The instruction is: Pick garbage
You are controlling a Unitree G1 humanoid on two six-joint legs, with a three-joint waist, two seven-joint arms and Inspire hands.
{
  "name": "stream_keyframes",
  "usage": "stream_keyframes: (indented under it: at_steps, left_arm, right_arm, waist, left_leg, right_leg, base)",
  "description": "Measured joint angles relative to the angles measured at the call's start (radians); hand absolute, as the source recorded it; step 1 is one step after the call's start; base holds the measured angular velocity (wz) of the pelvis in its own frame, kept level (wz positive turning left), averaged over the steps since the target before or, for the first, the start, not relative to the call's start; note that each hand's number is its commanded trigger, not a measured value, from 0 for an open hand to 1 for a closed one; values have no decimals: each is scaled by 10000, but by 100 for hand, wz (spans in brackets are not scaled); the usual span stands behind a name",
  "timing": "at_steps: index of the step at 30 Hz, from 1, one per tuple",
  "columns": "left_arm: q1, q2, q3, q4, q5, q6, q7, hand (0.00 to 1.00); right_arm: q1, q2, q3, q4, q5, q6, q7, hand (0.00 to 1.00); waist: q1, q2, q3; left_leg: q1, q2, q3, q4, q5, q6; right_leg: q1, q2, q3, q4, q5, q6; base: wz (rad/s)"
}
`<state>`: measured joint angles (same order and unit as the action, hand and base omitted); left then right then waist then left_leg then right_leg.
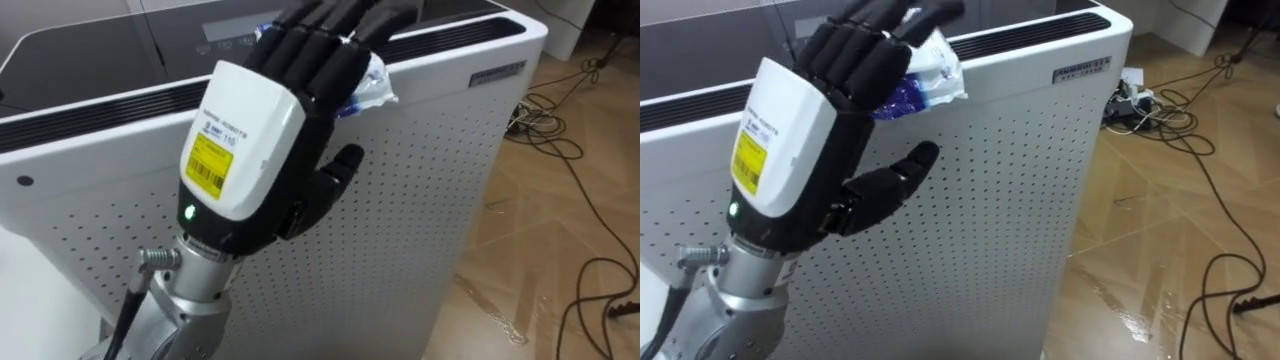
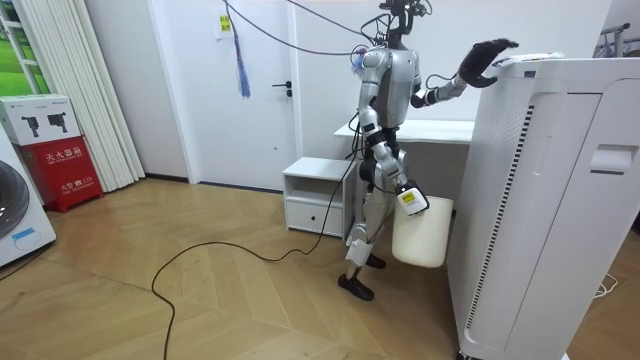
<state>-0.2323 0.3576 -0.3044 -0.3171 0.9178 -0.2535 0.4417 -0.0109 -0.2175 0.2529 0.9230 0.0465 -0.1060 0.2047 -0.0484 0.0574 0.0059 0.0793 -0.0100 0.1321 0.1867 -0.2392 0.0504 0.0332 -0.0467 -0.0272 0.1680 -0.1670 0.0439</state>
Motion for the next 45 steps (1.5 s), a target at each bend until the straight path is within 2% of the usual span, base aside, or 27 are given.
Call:
stream_keyframes:
  at_steps: [4,7,13,19,25,30,33,35,37,41,43,45]
  left_arm:
    - [-160,71,4,-3,-4,172,-304,100]
    - [-287,68,85,1,-1,230,-305,100]
    - [-328,68,308,-7,3,303,-292,100]
    - [-316,69,306,-1,8,357,-312,100]
    - [-232,72,272,1,5,350,-313,100]
    - [-95,63,216,4,-131,347,-478,100]
    - [-53,-116,51,-103,-642,327,-737,100]
    - [102,-119,-131,-402,-1224,337,-922,100]
    - [305,-123,-568,-944,-2483,313,-1387,100]
    - [303,-312,-865,-1256,-4184,-8,-2277,100]
    - [299,-393,-990,-1269,-5186,-194,-2812,100]
    - [301,-396,-1005,-1302,-5669,-278,-3165,100]
  right_arm:
    - [1,-80,-3,-224,-93,221,185,100]
    - [-1,-86,-3,-299,-91,222,199,100]
    - [-7,-86,-21,-336,-89,253,206,100]
    - [-9,-77,-20,-351,-89,426,266,100]
    - [-4,7,-16,-409,-77,432,265,100]
    - [-2,32,-6,-414,-59,431,269,100]
    - [-6,23,5,-417,-56,430,265,100]
    - [-5,1,98,-424,-38,427,262,100]
    - [-15,-27,313,-519,-44,428,276,100]
    - [-28,38,415,-896,-43,392,351,100]
    - [-38,49,529,-1085,-41,261,295,100]
    - [-56,43,680,-1172,-49,105,269,100]
  waist:
    - [17,5,-4]
    - [10,22,-17]
    - [23,-40,13]
    - [41,-73,23]
    - [66,-139,-22]
    - [104,-147,-30]
    - [215,-141,-37]
    - [200,-140,-44]
    - [201,-153,-56]
    - [228,-116,-102]
    - [203,-104,-109]
    - [230,-118,-100]
  left_leg:
    - [11,11,-16,2,0,0]
    - [96,13,-21,0,0,0]
    - [191,43,-2,-8,0,-1]
    - [185,56,9,-8,0,-1]
    - [173,101,7,-7,1,-3]
    - [167,131,0,-7,14,-25]
    - [144,138,-28,5,15,-27]
    - [124,134,-73,12,15,-27]
    - [90,133,-88,27,15,-27]
    - [18,138,-104,45,24,-39]
    - [19,143,-136,44,31,-50]
    - [5,144,-162,38,42,-66]
  right_leg:
    - [11,7,13,1,0,0]
    - [75,7,14,1,0,0]
    - [184,31,-65,-3,3,-6]
    - [176,43,-89,19,25,-38]
    - [179,65,-191,28,63,-77]
    - [172,80,-228,33,107,-99]
    - [167,85,-233,33,134,-101]
    - [166,85,-245,32,138,-101]
    - [146,85,-274,31,138,-101]
    - [73,88,-275,40,156,-109]
    - [79,101,-273,34,160,-116]
    - [72,108,-286,39,164,-122]
  base:
    - [-2]
    - [-2]
    - [1]
    - [0]
    - [3]
    - [0]
    - [0]
    - [5]
    - [4]
    - [-1]
    - [0]
    - [0]
